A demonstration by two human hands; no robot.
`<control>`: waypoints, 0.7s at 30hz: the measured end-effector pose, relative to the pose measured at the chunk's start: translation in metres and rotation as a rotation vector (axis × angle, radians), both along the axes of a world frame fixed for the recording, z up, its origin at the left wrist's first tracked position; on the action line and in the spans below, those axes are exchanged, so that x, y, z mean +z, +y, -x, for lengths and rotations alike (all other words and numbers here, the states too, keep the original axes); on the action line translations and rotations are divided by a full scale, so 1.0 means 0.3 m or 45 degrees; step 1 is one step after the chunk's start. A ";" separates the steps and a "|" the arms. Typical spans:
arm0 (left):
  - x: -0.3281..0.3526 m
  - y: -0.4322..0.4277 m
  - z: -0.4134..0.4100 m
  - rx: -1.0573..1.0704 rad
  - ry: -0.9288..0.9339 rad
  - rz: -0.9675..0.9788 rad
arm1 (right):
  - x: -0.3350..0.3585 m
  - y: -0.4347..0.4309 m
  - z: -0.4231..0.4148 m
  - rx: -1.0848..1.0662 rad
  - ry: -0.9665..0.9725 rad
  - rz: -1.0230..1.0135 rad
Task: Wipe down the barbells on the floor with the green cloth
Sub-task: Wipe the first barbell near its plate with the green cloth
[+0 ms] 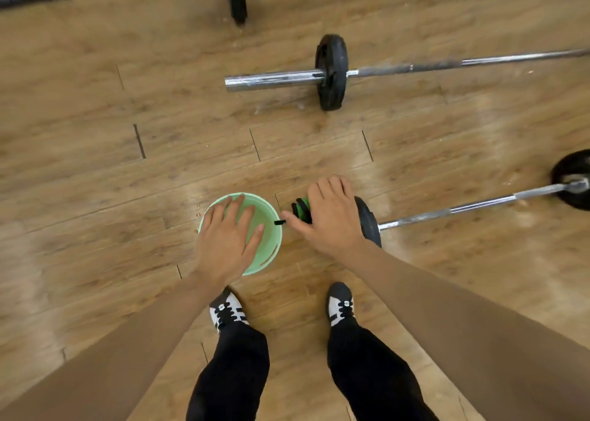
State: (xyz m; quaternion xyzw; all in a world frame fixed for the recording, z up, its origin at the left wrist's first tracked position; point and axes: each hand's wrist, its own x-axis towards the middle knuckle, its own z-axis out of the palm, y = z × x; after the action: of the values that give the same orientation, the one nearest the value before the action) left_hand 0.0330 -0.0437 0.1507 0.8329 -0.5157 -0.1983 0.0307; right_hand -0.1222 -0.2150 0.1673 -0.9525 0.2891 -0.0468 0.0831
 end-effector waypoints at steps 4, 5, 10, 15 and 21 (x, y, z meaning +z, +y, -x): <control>0.057 -0.035 0.089 -0.022 -0.021 0.010 | 0.051 0.007 0.092 -0.139 0.013 -0.074; 0.053 -0.040 0.122 -0.012 -0.020 0.016 | 0.042 0.007 0.121 -0.149 0.009 -0.077; -0.005 -0.055 0.314 0.092 -0.019 -0.024 | -0.060 -0.028 0.291 -0.132 0.087 -0.164; -0.048 -0.063 0.533 0.240 -0.070 -0.038 | -0.146 -0.082 0.515 -0.185 0.076 -0.263; -0.127 -0.090 0.763 0.293 -0.023 -0.021 | -0.230 -0.100 0.755 -0.184 0.209 -0.367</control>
State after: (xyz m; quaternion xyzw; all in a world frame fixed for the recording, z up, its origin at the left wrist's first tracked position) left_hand -0.1960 -0.0708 0.1126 0.8886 -0.4153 -0.1901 0.0419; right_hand -0.3487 -0.2449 0.0984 -0.9081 0.3663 0.0671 0.1913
